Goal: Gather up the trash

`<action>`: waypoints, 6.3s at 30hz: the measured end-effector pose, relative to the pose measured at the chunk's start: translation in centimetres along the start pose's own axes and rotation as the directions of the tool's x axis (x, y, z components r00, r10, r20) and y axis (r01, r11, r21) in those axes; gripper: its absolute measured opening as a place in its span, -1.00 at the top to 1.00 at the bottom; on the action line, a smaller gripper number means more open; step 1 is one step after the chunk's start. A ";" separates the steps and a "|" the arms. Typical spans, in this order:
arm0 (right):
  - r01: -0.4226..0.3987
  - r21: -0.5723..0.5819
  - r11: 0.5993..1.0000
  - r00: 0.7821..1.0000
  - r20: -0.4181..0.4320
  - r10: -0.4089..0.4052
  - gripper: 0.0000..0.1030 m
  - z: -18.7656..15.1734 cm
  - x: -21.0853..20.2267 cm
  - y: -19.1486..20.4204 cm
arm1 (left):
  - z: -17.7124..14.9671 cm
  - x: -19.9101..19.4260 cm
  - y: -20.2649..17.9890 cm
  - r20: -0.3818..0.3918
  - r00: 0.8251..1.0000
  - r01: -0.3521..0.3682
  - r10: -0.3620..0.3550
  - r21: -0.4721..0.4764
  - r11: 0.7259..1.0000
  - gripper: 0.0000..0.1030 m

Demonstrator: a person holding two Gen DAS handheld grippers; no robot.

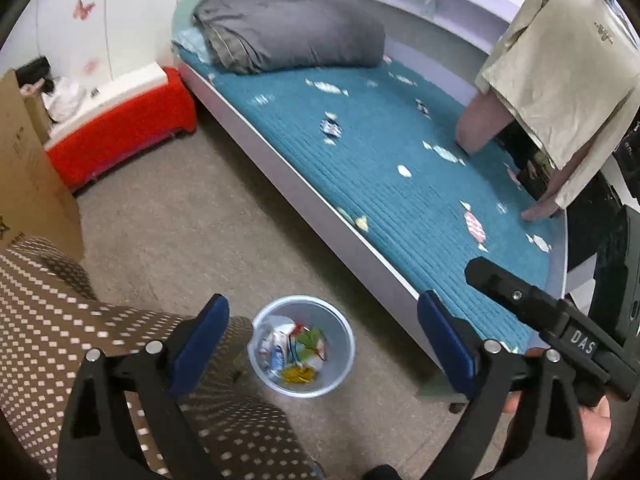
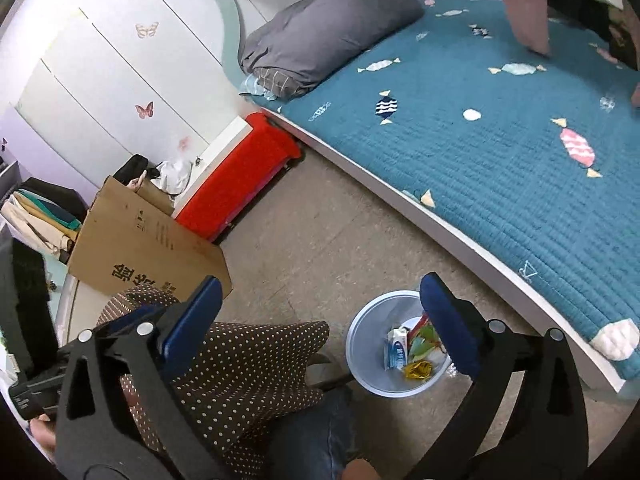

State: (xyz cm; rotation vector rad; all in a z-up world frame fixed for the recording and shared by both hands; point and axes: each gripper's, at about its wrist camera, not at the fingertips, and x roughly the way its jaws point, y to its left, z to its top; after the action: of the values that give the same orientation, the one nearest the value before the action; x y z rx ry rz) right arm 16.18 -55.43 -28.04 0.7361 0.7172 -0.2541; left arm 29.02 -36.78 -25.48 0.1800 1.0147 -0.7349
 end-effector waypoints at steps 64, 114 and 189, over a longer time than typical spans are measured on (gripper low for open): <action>-0.266 -0.763 0.589 0.963 -0.240 0.124 -0.88 -17.7 0.9 34.5 | -18.8 -26.9 26.8 0.315 0.819 -0.396 0.479 -0.293 0.870 -0.81; -0.319 -0.645 0.694 0.945 -0.270 0.184 0.49 -15.0 -2.4 27.0 | -14.9 -21.7 22.6 0.266 0.961 -0.084 0.078 0.012 0.996 0.17; 0.013 -0.227 0.974 0.999 0.044 -0.003 -0.88 -5.2 -10.1 10.0 | -8.4 -21.3 1.2 0.404 0.869 -0.285 0.286 -0.064 0.957 -0.86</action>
State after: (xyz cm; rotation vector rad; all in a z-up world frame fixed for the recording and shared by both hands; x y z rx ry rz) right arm 10.64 -44.89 -18.68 0.5080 0.6946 -0.1905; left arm 17.18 -21.94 -12.68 0.1607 0.5692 -0.4712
